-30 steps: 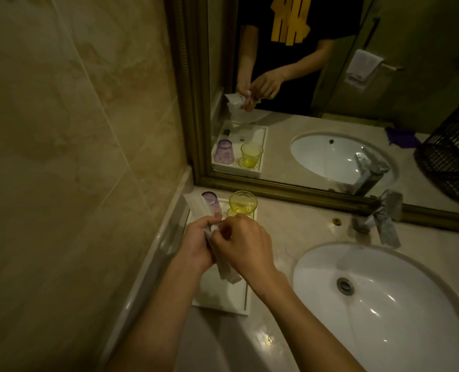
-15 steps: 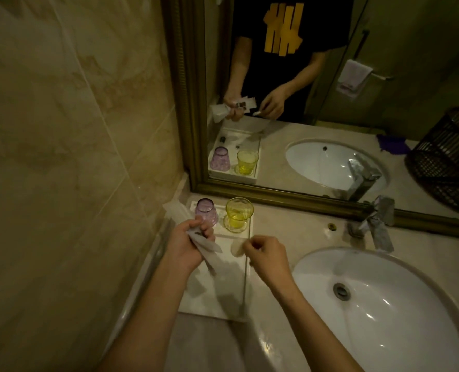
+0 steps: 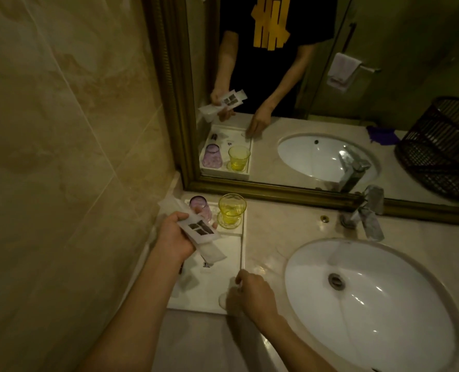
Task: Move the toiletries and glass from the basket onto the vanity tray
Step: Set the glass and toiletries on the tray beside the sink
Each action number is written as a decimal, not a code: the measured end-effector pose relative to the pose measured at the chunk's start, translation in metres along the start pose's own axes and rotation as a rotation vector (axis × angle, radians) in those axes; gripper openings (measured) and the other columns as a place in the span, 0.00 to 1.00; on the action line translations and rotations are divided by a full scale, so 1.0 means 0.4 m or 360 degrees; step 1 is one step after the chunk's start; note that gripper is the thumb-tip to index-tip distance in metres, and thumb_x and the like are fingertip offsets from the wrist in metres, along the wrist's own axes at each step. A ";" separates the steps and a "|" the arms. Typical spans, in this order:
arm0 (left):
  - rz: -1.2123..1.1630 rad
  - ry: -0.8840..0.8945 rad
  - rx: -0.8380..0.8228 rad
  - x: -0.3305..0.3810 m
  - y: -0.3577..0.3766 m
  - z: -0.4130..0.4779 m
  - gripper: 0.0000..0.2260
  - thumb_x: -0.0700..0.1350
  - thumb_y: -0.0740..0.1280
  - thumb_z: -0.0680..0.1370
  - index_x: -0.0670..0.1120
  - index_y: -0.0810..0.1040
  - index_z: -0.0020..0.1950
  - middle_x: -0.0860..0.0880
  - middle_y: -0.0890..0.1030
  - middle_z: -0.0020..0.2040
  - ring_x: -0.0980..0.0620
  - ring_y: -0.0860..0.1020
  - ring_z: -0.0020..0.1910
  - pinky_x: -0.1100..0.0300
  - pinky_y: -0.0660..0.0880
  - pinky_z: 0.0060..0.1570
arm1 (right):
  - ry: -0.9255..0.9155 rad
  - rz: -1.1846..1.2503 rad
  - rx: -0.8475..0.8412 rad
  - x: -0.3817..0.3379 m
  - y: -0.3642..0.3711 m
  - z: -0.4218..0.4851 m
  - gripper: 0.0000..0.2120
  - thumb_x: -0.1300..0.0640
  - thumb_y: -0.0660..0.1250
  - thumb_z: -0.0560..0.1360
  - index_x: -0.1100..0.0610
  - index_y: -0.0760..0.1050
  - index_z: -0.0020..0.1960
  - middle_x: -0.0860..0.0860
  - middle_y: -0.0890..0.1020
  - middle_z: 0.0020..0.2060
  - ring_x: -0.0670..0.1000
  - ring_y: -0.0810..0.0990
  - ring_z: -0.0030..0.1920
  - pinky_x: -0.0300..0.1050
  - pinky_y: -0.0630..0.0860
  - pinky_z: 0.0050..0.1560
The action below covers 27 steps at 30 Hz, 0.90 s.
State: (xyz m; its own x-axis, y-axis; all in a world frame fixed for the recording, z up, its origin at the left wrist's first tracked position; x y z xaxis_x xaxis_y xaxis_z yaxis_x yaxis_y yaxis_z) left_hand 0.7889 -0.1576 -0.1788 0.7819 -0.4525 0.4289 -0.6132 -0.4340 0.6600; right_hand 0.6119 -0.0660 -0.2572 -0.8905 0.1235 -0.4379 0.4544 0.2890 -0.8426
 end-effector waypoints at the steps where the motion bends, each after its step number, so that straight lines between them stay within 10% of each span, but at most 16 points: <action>1: 0.0086 -0.0013 0.0069 -0.003 -0.008 0.003 0.11 0.41 0.57 0.75 0.40 0.76 0.51 0.41 0.78 0.42 0.42 0.75 0.44 0.45 0.74 0.49 | 0.0024 0.0179 0.0041 0.004 -0.018 -0.004 0.10 0.51 0.66 0.80 0.56 0.81 0.54 0.51 0.84 0.46 0.51 0.82 0.44 0.45 0.75 0.41; 7: 0.0407 -0.0124 0.0075 -0.047 -0.025 0.013 0.13 0.40 0.57 0.76 0.39 0.78 0.54 0.40 0.76 0.46 0.40 0.74 0.43 0.46 0.74 0.48 | 0.0274 0.1741 -0.0074 -0.035 -0.126 -0.002 0.14 0.48 0.67 0.81 0.60 0.83 0.52 0.52 0.84 0.38 0.49 0.81 0.35 0.39 0.72 0.31; 16: 0.0550 -0.0154 -0.0042 -0.070 0.004 0.001 0.14 0.34 0.61 0.75 0.39 0.79 0.59 0.36 0.81 0.48 0.36 0.78 0.50 0.42 0.77 0.51 | 0.0281 0.1692 -0.0214 -0.077 -0.172 0.040 0.15 0.55 0.75 0.76 0.69 0.82 0.50 0.53 0.78 0.35 0.45 0.75 0.30 0.40 0.69 0.32; 21: 0.0280 -0.0199 0.0234 -0.040 -0.060 -0.008 0.12 0.35 0.54 0.72 0.38 0.72 0.51 0.45 0.66 0.28 0.49 0.66 0.26 0.60 0.71 0.28 | 0.0380 0.1756 0.0029 0.003 -0.151 0.075 0.10 0.61 0.74 0.77 0.63 0.79 0.38 0.54 0.77 0.27 0.48 0.74 0.26 0.41 0.72 0.30; 27: 0.0351 -0.0118 0.0207 -0.010 -0.080 -0.027 0.13 0.30 0.53 0.74 0.37 0.73 0.52 0.43 0.69 0.30 0.48 0.70 0.25 0.62 0.74 0.25 | 0.0606 0.1578 -0.0006 0.064 -0.047 0.110 0.06 0.67 0.71 0.78 0.64 0.78 0.42 0.58 0.84 0.34 0.50 0.85 0.31 0.50 0.87 0.45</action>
State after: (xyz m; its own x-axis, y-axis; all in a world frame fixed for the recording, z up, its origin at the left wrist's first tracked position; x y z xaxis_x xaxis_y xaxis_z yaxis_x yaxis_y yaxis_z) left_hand 0.8066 -0.1335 -0.1949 0.6204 -0.6011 0.5037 -0.7808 -0.4131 0.4687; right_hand 0.5816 -0.1100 -0.2663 -0.0708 0.5943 -0.8011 0.9817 -0.1011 -0.1617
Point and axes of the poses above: each hand's wrist, its own z-axis towards the middle knuckle, its own y-axis out of the palm, x = y × z, the point moved 7 cm from there along z, towards the middle knuckle
